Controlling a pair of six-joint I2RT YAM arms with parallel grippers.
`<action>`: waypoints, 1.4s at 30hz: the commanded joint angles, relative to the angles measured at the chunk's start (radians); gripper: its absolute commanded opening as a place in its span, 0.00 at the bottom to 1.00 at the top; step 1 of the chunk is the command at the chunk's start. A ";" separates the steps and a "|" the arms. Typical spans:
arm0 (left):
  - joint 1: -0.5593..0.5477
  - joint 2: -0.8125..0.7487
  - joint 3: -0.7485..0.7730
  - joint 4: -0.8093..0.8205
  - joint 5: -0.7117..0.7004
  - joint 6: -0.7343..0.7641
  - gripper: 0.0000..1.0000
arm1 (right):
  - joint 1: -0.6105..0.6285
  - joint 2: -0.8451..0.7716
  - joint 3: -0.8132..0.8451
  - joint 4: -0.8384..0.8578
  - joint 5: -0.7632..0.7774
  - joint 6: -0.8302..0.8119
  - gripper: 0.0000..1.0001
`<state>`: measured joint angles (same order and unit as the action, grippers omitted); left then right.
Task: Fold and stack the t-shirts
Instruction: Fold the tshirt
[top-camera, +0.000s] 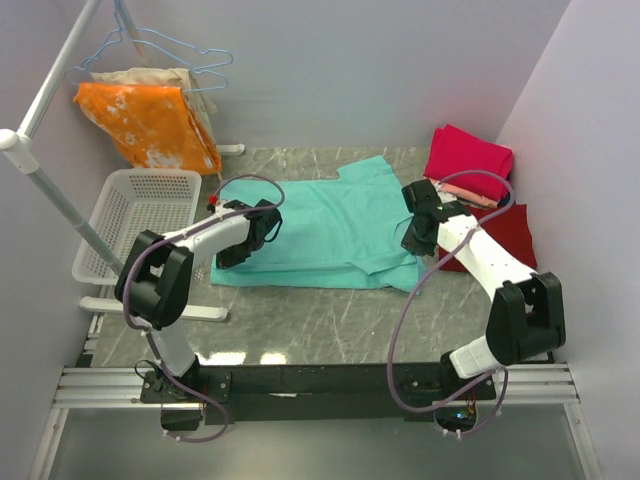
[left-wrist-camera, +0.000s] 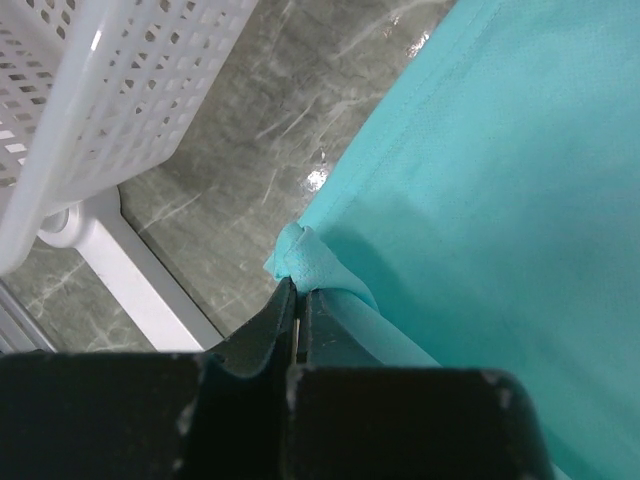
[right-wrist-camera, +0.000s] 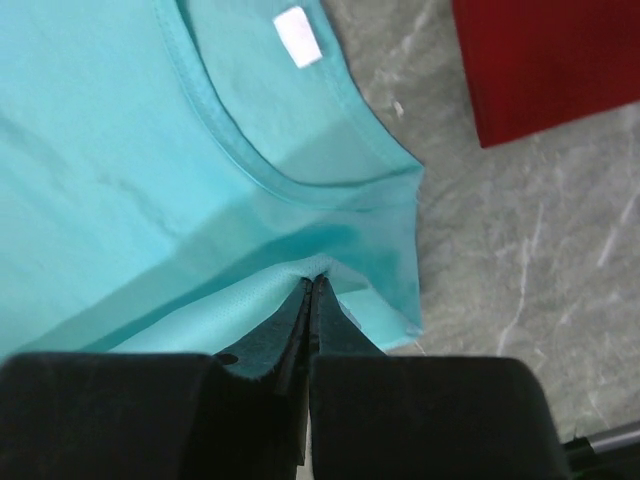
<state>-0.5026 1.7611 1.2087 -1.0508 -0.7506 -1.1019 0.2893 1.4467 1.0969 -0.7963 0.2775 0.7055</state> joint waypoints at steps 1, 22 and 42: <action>0.015 0.031 0.045 0.023 -0.033 0.036 0.01 | -0.013 0.064 0.072 0.058 -0.017 -0.035 0.00; 0.047 0.083 0.261 0.021 -0.118 0.059 0.55 | -0.022 0.155 0.218 0.205 -0.078 -0.133 0.33; 0.039 -0.069 0.054 0.097 0.097 0.154 0.55 | 0.123 0.208 0.060 0.089 -0.247 -0.227 0.29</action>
<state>-0.4591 1.7237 1.2568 -0.9627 -0.6682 -0.9695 0.3603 1.5848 1.1454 -0.6956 0.0673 0.4984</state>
